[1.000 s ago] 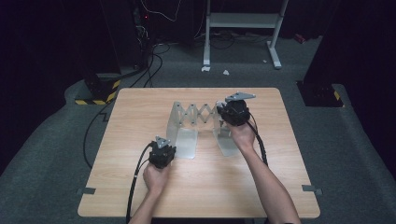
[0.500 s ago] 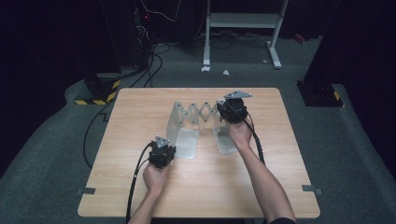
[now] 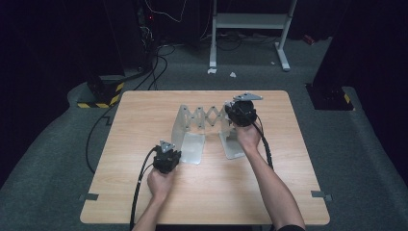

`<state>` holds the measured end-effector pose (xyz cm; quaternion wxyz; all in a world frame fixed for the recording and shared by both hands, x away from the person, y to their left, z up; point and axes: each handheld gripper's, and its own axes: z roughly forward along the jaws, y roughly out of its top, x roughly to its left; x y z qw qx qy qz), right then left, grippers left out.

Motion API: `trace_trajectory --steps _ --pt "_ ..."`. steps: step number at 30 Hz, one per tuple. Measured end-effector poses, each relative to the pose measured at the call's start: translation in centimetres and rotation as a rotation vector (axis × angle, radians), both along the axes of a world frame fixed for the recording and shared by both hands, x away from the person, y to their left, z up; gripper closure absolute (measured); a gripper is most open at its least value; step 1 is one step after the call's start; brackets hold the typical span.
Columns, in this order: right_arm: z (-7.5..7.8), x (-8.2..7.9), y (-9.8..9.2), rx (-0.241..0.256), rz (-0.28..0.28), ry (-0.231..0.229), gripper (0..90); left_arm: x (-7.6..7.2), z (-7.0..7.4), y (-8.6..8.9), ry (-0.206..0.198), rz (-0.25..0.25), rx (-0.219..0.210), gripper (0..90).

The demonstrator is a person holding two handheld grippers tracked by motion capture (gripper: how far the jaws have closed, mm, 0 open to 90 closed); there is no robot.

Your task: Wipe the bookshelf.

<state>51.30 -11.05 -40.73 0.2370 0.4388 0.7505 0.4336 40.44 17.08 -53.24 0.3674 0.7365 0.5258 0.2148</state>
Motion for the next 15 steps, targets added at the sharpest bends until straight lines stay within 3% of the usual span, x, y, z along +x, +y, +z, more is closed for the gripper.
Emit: trace_trajectory --steps 7,12,15 --pt "-1.5 -0.3 -0.2 -0.002 -0.028 -0.006 82.8 0.0 0.0 0.0 0.001 -0.001 -0.004 84.1" --pt "-3.4 -0.2 -0.4 -0.060 -0.052 0.024 82.9 0.0 0.0 0.0 -0.001 0.001 -0.002 84.3" --pt "-4.2 -0.1 -0.6 -0.068 -0.062 0.040 82.8 0.0 0.0 0.0 0.000 -0.001 0.000 84.4"
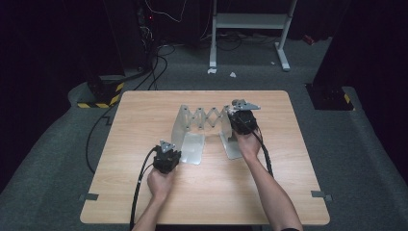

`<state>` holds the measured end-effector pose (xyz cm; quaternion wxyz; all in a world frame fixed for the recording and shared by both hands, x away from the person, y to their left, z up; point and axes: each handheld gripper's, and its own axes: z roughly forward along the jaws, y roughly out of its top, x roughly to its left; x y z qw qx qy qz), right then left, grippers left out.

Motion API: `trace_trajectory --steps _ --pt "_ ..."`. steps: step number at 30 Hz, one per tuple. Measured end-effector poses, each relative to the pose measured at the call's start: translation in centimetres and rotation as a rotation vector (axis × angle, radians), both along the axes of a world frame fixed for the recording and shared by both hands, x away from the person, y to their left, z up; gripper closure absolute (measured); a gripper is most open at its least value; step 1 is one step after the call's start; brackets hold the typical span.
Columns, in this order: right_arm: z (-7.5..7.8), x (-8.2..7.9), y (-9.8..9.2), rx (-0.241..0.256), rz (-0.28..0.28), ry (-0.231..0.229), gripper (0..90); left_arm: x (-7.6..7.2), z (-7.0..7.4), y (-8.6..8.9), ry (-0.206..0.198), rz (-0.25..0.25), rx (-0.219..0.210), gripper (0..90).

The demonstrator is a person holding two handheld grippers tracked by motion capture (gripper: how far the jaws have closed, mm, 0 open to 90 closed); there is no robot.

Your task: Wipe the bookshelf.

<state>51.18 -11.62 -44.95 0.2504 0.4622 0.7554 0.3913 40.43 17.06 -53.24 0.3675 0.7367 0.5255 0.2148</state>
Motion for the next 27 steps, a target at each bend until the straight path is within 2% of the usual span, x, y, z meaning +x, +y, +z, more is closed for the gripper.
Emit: trace_trajectory --steps 5,10,11,12,14,16,22,24,25,27 --pt "-1.9 0.1 0.0 -0.037 -0.007 0.017 82.9 0.0 0.0 0.0 -0.001 0.001 0.000 84.4" --pt "-2.6 0.1 0.1 -0.069 -0.005 0.017 83.1 0.0 0.0 0.0 -0.002 0.001 0.002 84.4" --pt "-3.2 0.1 0.1 -0.093 -0.005 0.034 83.1 0.0 0.0 0.0 -0.001 0.001 0.000 84.4" --pt "-3.2 0.1 0.1 -0.093 -0.005 0.034 83.1 0.0 0.0 0.0 -0.001 0.001 0.000 84.4" --pt "-4.2 0.2 0.1 -0.118 -0.006 0.060 83.2 0.0 0.0 0.0 0.000 0.001 -0.001 84.4" --pt "-4.8 0.1 -0.2 -0.088 -0.010 0.065 83.3 0.0 0.0 0.0 0.000 -0.001 -0.002 84.5" --pt "-4.7 -0.2 -0.5 -0.095 -0.003 0.066 83.2 0.0 0.0 0.0 -0.002 -0.002 0.000 84.5" --pt "-4.3 -0.4 -0.6 -0.096 -0.001 0.053 83.2 0.0 0.0 0.0 -0.002 -0.002 0.000 84.5" --pt "-3.1 -0.6 -0.7 -0.077 -0.007 0.017 83.2 0.0 0.0 0.0 -0.003 -0.002 0.001 84.5" --pt "-1.7 -0.7 -0.9 -0.079 -0.018 -0.011 83.2 0.0 0.0 0.0 -0.003 -0.003 0.002 84.6"
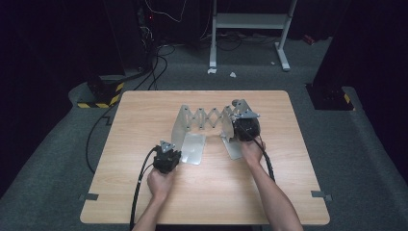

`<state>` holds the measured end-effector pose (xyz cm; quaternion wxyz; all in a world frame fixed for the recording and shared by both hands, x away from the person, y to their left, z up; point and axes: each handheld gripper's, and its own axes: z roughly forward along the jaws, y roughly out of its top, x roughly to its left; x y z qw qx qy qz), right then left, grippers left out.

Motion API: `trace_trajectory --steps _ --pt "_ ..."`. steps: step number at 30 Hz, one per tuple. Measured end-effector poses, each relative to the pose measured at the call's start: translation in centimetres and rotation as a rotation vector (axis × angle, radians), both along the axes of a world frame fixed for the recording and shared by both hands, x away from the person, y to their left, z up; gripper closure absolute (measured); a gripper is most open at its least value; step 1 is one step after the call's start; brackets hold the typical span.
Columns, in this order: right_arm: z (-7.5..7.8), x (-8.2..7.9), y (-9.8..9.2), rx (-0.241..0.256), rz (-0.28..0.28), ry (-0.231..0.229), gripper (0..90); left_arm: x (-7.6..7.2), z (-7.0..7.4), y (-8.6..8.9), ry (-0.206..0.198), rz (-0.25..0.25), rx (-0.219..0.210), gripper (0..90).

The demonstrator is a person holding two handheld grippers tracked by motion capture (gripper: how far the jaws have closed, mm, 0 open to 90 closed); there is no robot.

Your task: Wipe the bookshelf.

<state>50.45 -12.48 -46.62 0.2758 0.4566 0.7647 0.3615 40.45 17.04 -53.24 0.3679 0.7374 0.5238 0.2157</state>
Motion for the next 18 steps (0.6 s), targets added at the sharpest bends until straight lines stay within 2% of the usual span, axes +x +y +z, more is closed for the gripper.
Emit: trace_trajectory --steps 1,6,8,13,18 --pt "0.0 0.0 0.0 0.000 0.000 0.000 83.2 0.0 0.0 0.0 0.000 0.000 0.000 84.6" --pt "4.2 0.0 0.1 -0.036 -0.027 -0.093 83.3 0.0 0.0 0.0 0.000 0.000 0.000 84.6" --pt "5.9 -0.1 0.4 -0.068 -0.041 -0.132 83.4 0.0 0.0 0.0 0.003 0.000 -0.004 84.6" --pt "6.1 -0.3 0.3 -0.089 -0.054 -0.143 83.3 0.0 0.0 0.0 0.003 -0.001 -0.005 84.6" --pt "3.7 -0.5 0.2 -0.112 -0.045 -0.105 83.3 0.0 0.0 0.0 0.003 -0.001 -0.005 84.7"
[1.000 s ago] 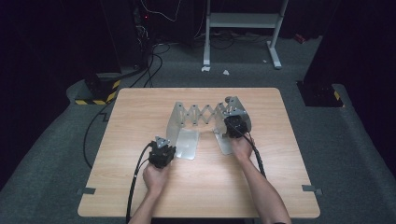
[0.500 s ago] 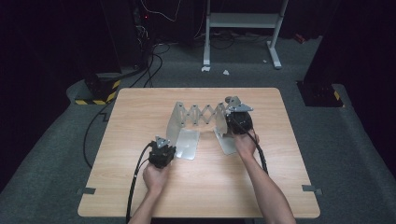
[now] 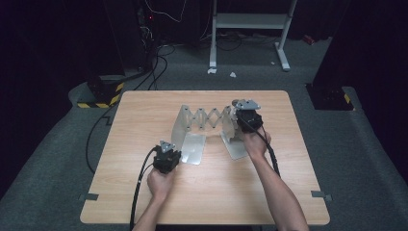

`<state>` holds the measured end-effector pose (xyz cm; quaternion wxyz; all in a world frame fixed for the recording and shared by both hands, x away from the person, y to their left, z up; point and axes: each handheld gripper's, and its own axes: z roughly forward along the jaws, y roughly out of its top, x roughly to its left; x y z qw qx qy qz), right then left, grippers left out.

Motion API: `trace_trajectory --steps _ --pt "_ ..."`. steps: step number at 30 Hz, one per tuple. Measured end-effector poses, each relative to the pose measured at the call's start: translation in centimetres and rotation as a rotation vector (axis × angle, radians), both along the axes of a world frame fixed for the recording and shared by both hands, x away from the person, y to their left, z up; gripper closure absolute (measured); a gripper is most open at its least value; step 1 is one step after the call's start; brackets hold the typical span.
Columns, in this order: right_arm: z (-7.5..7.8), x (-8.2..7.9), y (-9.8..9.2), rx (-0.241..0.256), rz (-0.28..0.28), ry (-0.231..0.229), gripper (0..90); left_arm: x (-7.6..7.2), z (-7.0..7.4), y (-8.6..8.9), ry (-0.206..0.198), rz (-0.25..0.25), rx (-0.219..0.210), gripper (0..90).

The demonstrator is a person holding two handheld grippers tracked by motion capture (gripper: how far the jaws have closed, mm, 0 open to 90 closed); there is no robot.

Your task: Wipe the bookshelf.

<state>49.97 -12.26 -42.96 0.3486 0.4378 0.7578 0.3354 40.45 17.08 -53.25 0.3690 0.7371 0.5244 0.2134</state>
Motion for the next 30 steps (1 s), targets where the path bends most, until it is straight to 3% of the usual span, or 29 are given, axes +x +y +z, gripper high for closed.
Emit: trace_trajectory --steps 4,5,8,11,15,19,20,21,25,30 --pt "-3.5 -0.2 -0.3 -0.016 0.001 0.067 83.3 0.0 0.0 0.0 0.000 0.001 -0.001 84.7" --pt "-3.5 -0.2 -0.3 -0.016 0.001 0.067 83.3 0.0 0.0 0.0 0.000 0.001 -0.001 84.7" --pt "-5.9 -0.4 -0.7 -0.041 -0.003 0.122 83.3 0.0 0.0 0.0 0.001 0.001 -0.002 84.7" --pt "-6.4 -0.7 -1.0 -0.052 -0.001 0.125 83.3 0.0 0.0 0.0 0.000 0.000 -0.001 84.7" --pt "-5.1 -0.9 -1.2 -0.050 -0.010 0.093 83.4 0.0 0.0 0.0 0.001 -0.001 0.001 84.7" --pt "-1.8 -0.9 -1.4 -0.045 -0.018 0.027 83.5 0.0 0.0 0.0 0.001 -0.002 0.000 84.7" --pt "-0.1 -0.9 -1.3 -0.046 -0.018 -0.007 83.6 0.0 0.0 0.0 0.002 -0.002 -0.001 84.7" --pt "-0.1 -0.9 -1.3 -0.046 -0.018 -0.007 83.6 0.0 0.0 0.0 0.002 -0.002 -0.001 84.7" --pt "3.1 -0.8 -1.0 -0.049 -0.015 -0.066 83.6 0.0 0.0 0.0 0.002 -0.002 -0.002 84.8" --pt "4.0 -0.8 -0.9 -0.046 -0.013 -0.079 83.5 0.0 0.0 0.0 0.002 -0.003 -0.002 84.7"
